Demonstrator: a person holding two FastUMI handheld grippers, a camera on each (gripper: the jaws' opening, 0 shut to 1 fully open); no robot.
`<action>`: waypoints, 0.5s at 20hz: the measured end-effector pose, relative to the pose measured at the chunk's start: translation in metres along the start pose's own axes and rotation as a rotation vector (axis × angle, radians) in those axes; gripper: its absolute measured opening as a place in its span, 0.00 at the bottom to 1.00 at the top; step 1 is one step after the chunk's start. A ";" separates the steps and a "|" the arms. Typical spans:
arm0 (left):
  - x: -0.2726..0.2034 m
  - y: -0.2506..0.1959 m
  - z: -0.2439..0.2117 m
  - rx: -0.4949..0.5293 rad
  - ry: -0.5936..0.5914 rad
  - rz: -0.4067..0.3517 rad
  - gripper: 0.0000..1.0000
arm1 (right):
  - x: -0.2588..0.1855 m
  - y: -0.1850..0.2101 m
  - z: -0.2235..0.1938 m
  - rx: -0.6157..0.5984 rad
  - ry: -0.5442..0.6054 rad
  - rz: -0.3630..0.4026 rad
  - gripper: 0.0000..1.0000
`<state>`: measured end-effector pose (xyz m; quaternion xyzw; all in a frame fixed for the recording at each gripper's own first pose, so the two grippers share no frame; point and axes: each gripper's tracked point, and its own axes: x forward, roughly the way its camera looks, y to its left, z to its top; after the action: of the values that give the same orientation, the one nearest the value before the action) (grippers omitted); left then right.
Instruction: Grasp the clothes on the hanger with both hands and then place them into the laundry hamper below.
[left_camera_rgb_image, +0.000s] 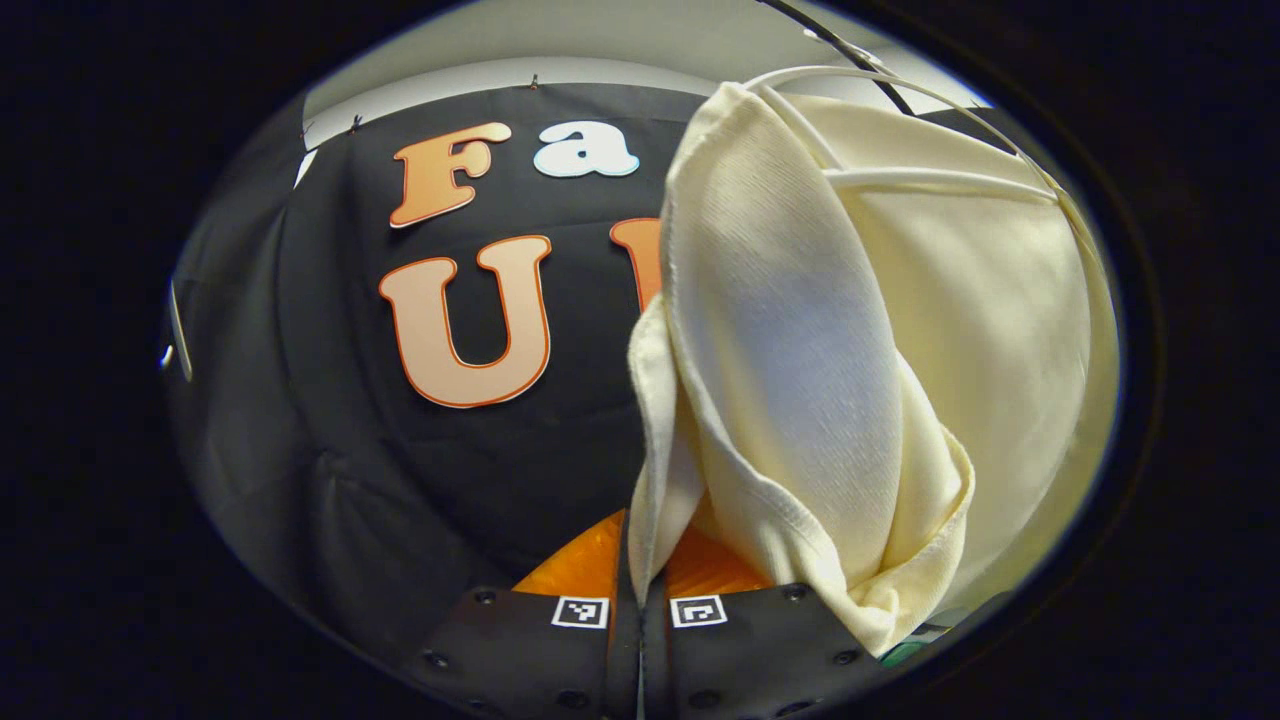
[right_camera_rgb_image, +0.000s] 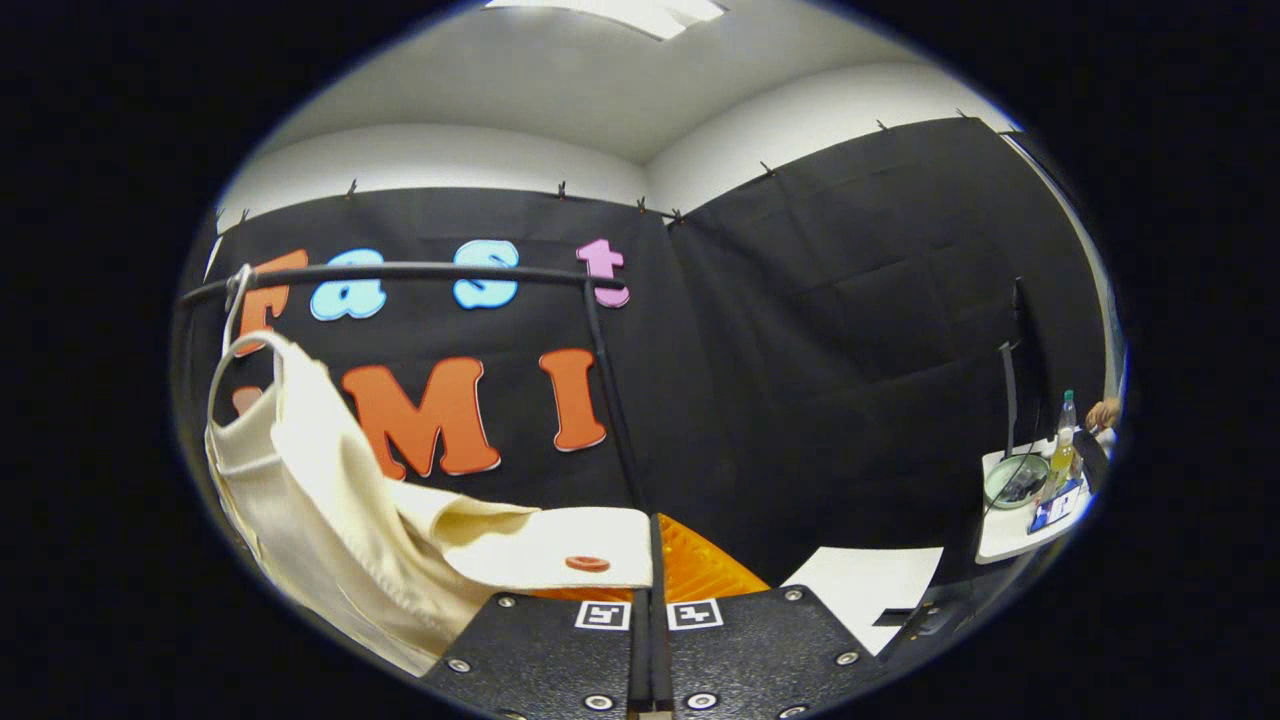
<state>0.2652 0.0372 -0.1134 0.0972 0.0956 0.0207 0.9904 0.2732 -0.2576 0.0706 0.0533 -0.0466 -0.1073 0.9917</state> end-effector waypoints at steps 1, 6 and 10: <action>-0.001 0.001 0.004 -0.015 -0.003 -0.001 0.08 | 0.006 -0.004 0.022 -0.012 -0.028 -0.003 0.00; 0.000 -0.002 0.022 -0.054 -0.032 -0.007 0.09 | 0.052 0.019 0.131 -0.161 -0.151 0.047 0.00; -0.001 -0.014 0.030 -0.064 -0.049 -0.037 0.08 | 0.102 0.036 0.166 -0.225 -0.153 0.097 0.00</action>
<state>0.2707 0.0184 -0.0875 0.0643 0.0723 0.0029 0.9953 0.3630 -0.2607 0.2473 -0.0686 -0.1122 -0.0673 0.9890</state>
